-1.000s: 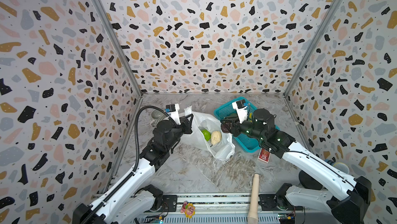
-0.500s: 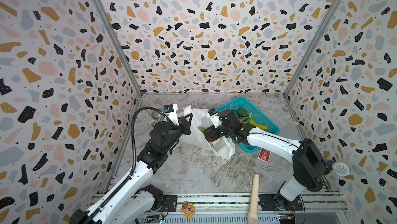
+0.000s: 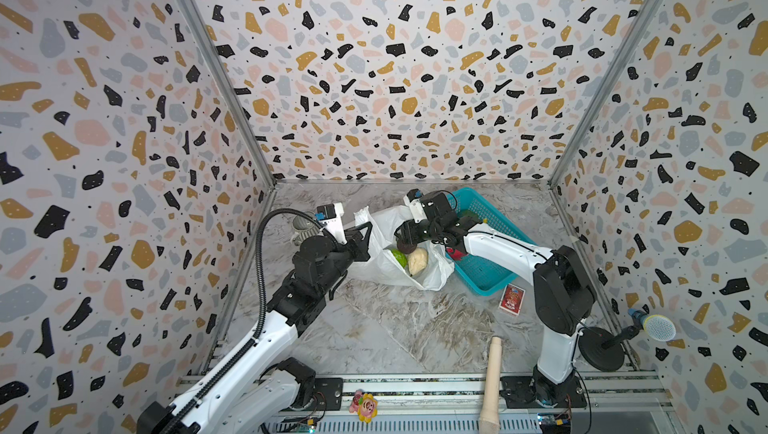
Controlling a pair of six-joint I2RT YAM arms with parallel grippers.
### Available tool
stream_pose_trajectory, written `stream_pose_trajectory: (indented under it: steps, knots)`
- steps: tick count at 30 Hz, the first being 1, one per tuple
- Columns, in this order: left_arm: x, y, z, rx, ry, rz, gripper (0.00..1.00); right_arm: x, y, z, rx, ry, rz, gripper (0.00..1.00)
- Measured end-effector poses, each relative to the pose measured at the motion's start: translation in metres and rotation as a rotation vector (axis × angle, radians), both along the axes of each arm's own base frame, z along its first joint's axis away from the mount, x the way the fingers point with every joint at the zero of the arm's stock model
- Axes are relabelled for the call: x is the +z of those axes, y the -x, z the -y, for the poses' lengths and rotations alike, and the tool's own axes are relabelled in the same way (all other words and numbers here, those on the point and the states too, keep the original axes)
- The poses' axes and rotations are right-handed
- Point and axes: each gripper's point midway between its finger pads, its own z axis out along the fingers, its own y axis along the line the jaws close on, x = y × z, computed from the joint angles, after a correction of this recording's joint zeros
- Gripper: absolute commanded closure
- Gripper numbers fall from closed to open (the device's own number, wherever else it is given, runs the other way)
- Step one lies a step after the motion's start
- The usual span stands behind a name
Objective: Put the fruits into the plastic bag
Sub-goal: 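Withdraw the right gripper from the bag back over the basket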
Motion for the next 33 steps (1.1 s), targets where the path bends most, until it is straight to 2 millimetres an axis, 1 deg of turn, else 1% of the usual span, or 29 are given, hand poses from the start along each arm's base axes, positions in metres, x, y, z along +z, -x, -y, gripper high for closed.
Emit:
stream_pose_trajectory:
  steps: [3, 7, 10, 11, 13, 14, 15, 17, 19, 20, 21, 23, 26, 28, 31, 33]
  knots:
    - [-0.003, -0.001, -0.001, 0.007, -0.004, -0.01, 1.0, 0.018, 0.02, 0.004, 0.049, -0.036, 0.014, 0.32]
    - [-0.005, -0.002, -0.003, 0.021, -0.008, -0.019, 1.0, 0.063, 0.053, 0.017, 0.113, -0.121, 0.073, 0.32]
    - [-0.007, -0.003, -0.003, 0.023, -0.01, -0.023, 1.0, 0.099, 0.073, 0.035, 0.138, -0.202, 0.135, 0.3]
    - [-0.007, -0.003, -0.003, 0.023, -0.012, -0.025, 1.0, 0.111, 0.077, 0.044, 0.132, -0.231, 0.154, 0.29]
    - [-0.008, -0.003, -0.003, 0.023, -0.013, -0.027, 1.0, 0.128, 0.078, 0.067, 0.093, -0.28, 0.185, 0.25]
    - [-0.009, -0.004, -0.002, 0.023, -0.014, -0.03, 1.0, 0.134, 0.074, 0.082, 0.057, -0.299, 0.201, 0.2]
    - [-0.01, -0.004, -0.002, 0.023, -0.016, -0.032, 1.0, 0.137, 0.07, 0.095, 0.02, -0.311, 0.208, 0.16]
    - [-0.012, -0.005, -0.002, 0.022, -0.018, -0.036, 1.0, 0.14, 0.058, 0.126, -0.082, -0.333, 0.22, 0.1]
    - [-0.012, -0.005, -0.002, 0.022, -0.019, -0.038, 1.0, 0.133, 0.043, 0.155, -0.199, -0.336, 0.202, 0.08]
    - [-0.012, -0.005, -0.002, 0.022, -0.02, -0.038, 1.0, 0.128, 0.037, 0.165, -0.244, -0.332, 0.191, 0.08]
    - [-0.013, -0.005, -0.002, 0.022, -0.02, -0.039, 1.0, 0.12, 0.028, 0.178, -0.301, -0.324, 0.169, 0.07]
    - [-0.013, -0.005, -0.002, 0.022, -0.021, -0.041, 1.0, 0.102, 0.012, 0.197, -0.403, -0.296, 0.12, 0.07]
    - [-0.014, -0.005, -0.002, 0.022, -0.023, -0.044, 1.0, 0.063, -0.01, 0.22, -0.547, -0.183, 0.028, 0.07]
    - [-0.014, -0.005, -0.002, 0.022, -0.023, -0.044, 1.0, 0.041, -0.027, 0.233, -0.626, -0.093, -0.022, 0.08]
    - [-0.013, -0.004, -0.002, 0.022, -0.021, -0.04, 1.0, 0.012, -0.049, 0.249, -0.701, 0.022, -0.088, 0.09]
    - [-0.011, -0.003, -0.002, 0.022, -0.019, -0.036, 1.0, -0.009, -0.057, 0.261, -0.738, 0.076, -0.134, 0.09]
